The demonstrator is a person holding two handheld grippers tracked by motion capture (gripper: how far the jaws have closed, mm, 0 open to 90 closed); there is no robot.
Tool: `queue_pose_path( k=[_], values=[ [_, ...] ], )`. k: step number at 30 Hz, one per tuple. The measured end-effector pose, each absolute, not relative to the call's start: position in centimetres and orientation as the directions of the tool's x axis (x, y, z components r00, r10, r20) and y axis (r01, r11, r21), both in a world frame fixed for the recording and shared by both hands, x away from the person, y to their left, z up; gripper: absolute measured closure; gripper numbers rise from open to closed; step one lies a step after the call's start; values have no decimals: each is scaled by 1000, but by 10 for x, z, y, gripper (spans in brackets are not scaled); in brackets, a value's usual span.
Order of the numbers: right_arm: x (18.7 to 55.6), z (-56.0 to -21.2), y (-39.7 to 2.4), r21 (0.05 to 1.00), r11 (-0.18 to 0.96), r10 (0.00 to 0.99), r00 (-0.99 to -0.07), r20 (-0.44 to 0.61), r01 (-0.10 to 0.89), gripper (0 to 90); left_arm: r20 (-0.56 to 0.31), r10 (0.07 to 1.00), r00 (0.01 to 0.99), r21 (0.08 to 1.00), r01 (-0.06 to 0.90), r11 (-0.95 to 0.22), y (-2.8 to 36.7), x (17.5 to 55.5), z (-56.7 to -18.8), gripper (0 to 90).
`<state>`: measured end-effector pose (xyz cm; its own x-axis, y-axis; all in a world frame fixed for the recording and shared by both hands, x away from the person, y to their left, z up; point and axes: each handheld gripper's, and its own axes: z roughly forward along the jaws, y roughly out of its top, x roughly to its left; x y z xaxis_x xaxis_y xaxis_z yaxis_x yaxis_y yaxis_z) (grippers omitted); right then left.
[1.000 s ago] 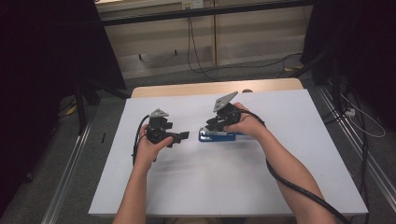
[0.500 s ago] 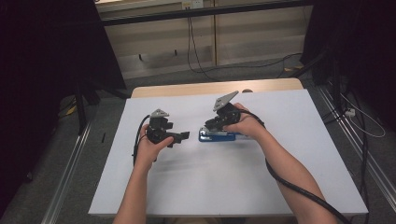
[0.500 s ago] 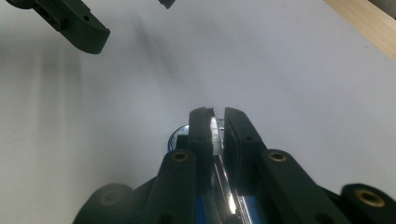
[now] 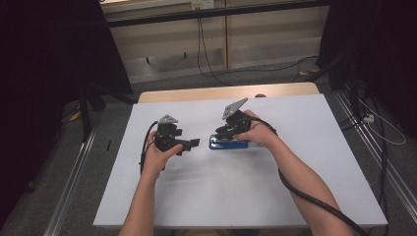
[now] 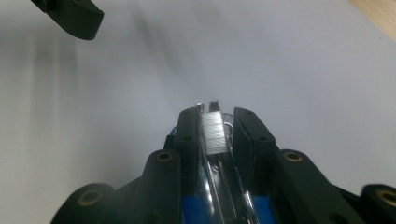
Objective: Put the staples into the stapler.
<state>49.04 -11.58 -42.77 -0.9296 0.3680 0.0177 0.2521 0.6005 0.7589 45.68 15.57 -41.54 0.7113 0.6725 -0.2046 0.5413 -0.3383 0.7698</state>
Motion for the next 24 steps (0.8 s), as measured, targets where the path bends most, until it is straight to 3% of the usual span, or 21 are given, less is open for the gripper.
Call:
queue_pose_path(
  k=[17, 24],
  values=[
    [492, -428, -119, 762, 595, 375, -927, 17, 254, 738, -205, 673, 711, 771, 541, -336, 156, 457, -415, 83],
    [487, -424, -122, 772, 576, 405, -914, 14, 268, 609, -211, 669, 713, 769, 544, -336, 155, 458, -417, 83]
  ],
)
